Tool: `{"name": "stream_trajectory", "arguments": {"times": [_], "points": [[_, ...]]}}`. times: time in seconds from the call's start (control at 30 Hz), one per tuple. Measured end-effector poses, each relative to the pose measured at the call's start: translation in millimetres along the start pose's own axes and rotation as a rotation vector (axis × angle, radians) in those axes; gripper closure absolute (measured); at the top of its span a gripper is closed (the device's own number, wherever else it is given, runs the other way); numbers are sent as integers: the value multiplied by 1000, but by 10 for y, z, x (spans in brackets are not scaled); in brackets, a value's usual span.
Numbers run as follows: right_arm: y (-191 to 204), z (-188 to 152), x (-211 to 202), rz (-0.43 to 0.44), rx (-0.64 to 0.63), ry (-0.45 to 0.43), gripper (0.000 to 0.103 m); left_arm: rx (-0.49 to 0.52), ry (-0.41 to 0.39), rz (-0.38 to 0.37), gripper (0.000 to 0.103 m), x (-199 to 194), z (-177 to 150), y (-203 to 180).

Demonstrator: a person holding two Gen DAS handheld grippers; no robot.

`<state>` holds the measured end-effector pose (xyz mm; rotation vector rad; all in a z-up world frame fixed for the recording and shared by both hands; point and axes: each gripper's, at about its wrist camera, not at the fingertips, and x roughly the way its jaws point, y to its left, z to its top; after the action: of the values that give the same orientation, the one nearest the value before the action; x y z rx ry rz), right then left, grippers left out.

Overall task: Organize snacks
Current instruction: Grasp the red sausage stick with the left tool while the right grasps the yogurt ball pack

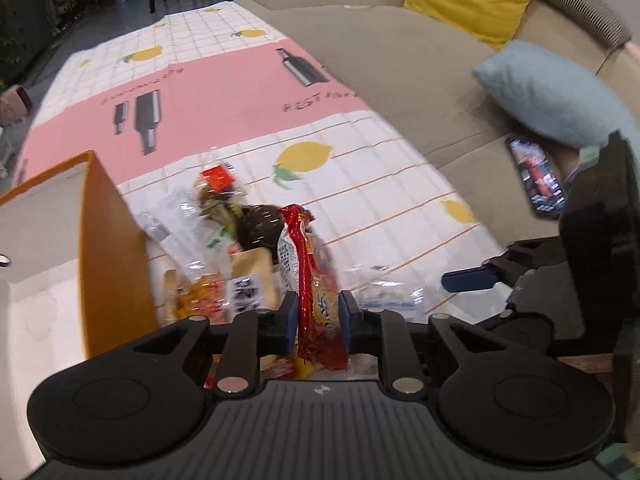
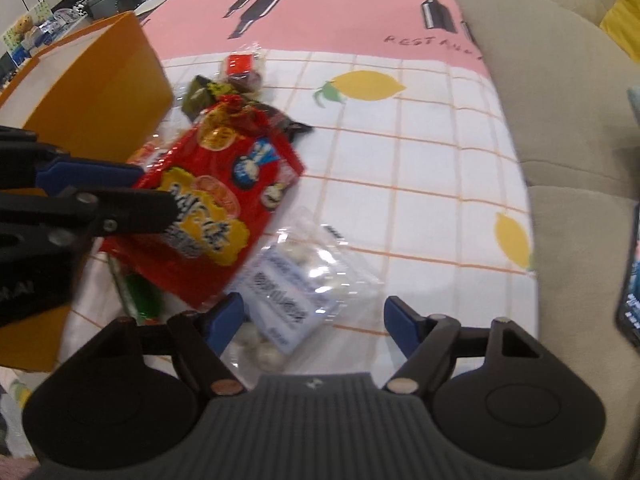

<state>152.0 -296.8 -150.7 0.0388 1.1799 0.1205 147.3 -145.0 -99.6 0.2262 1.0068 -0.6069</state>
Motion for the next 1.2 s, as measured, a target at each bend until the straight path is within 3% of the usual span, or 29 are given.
{"name": "stream_trajectory", "arguments": {"times": [0.13,0.27,0.7,0.83,0.97,1.2], "points": [[-176,-24,-26,9,41,-1,31,-49,3,-78,80,25,26,-22],[-217,-22,-27,29,64,-7,31,-88,30,-77,80,104,47,-29],[-162,-34,32,106,60,-10,31,-102,97,40,73,398,157,-51],[-161,-40,29,112,65,-14,30,-128,134,43,72,502,149,-8],[-134,-40,39,123,57,-20,30,-152,119,75,74,450,122,0],[-52,-11,77,97,113,-16,20,-161,-1,168,74,29,80,25]]}}
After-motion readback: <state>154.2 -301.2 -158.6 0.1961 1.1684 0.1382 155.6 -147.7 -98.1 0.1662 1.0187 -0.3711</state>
